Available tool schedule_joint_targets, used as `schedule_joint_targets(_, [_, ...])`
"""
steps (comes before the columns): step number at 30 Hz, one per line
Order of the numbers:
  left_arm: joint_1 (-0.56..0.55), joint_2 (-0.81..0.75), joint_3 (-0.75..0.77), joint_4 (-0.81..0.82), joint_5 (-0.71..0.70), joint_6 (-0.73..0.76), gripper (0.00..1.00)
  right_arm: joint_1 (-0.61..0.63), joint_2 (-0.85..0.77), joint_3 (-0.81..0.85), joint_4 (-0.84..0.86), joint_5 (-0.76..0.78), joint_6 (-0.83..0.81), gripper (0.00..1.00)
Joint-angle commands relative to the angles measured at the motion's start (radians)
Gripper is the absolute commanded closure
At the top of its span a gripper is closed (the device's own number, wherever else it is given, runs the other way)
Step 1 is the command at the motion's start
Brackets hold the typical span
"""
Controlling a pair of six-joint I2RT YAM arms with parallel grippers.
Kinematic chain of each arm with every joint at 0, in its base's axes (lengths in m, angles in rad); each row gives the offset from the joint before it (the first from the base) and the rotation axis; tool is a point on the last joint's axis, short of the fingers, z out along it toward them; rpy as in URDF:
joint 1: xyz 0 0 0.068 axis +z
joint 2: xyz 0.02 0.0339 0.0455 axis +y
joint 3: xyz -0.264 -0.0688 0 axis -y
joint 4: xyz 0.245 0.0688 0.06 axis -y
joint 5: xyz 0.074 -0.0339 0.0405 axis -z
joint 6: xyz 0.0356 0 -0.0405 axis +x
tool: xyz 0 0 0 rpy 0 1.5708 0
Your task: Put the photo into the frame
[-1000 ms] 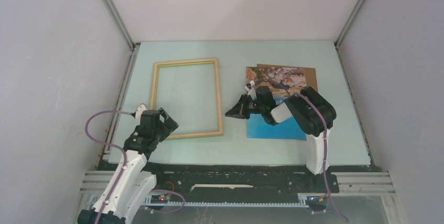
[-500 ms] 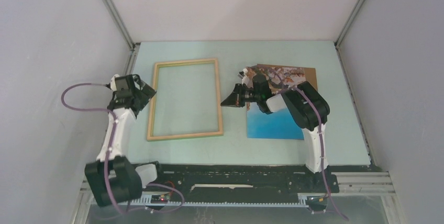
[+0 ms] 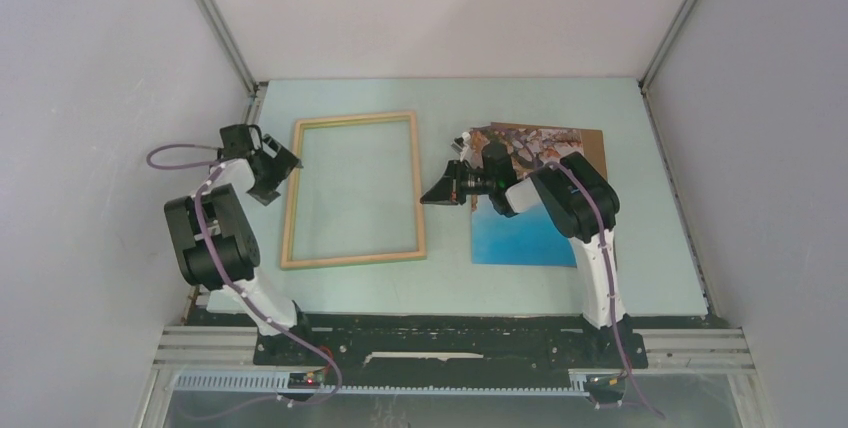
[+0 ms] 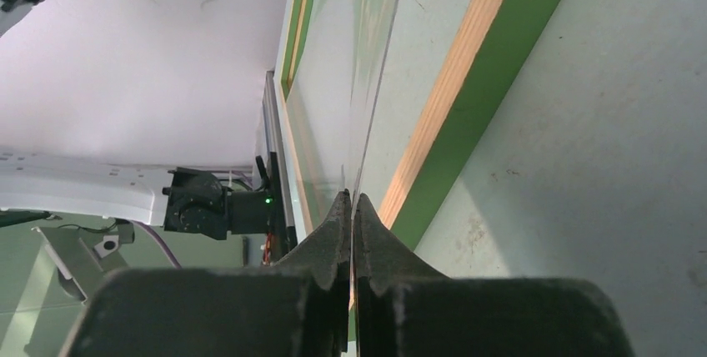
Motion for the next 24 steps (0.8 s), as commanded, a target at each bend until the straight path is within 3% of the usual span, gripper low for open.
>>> schedule_joint_targets(1, [0.013,0.028,0.035,0.057,0.115,0.034,0.00,-0.002,0.012,0.038,0.135,-0.054,0.084,1.00])
schedule_joint_targets(8, [0.017,0.040,-0.018,0.111,0.185,-0.021,0.00,-0.008,0.083,0.090,0.229,-0.073,0.249,1.00])
schedule_joint_targets(16, [0.018,0.040,-0.036,0.146,0.238,-0.055,0.00,-0.006,0.080,0.119,0.147,-0.060,0.270,0.99])
schedule_joint_targets(18, [0.018,0.040,-0.036,0.147,0.239,-0.054,0.00,-0.003,0.066,0.121,0.070,-0.043,0.250,0.85])
schedule_joint_targets(24, [0.018,0.052,-0.041,0.157,0.264,-0.069,0.00,0.008,0.015,0.156,-0.176,0.005,0.154,0.61])
